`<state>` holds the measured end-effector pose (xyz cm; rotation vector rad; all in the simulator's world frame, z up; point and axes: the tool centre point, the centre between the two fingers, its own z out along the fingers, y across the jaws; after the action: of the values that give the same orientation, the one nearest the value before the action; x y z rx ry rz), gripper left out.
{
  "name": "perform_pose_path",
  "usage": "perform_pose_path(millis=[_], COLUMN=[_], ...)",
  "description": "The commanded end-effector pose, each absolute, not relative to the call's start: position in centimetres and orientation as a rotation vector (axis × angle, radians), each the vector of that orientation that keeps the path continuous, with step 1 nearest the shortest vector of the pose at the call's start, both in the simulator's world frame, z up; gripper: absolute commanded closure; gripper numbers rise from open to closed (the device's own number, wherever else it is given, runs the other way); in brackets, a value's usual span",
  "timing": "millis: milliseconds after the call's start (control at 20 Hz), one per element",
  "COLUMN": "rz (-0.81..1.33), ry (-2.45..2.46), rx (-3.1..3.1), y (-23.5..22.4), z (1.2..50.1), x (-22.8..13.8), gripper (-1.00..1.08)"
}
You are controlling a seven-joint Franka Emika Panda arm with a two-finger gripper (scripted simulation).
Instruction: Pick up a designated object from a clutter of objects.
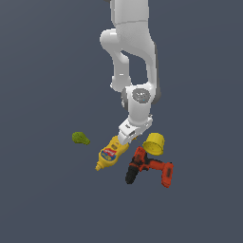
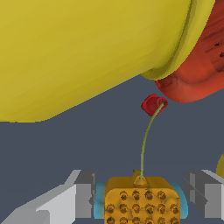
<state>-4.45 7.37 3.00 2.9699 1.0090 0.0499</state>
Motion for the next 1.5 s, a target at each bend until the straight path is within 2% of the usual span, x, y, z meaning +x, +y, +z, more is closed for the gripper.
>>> perform_pose_path(millis=[0, 550, 1450], rz=[0.052, 0.045, 0.025], ry=[1.006, 1.005, 1.002], rx=[2.97, 2.971, 2.978], y=[7.2, 5.8, 1.7], z=[3.4, 8.8, 25.4], x=[-4.4, -4.3, -3.8], gripper=[1.08, 1.08, 1.08])
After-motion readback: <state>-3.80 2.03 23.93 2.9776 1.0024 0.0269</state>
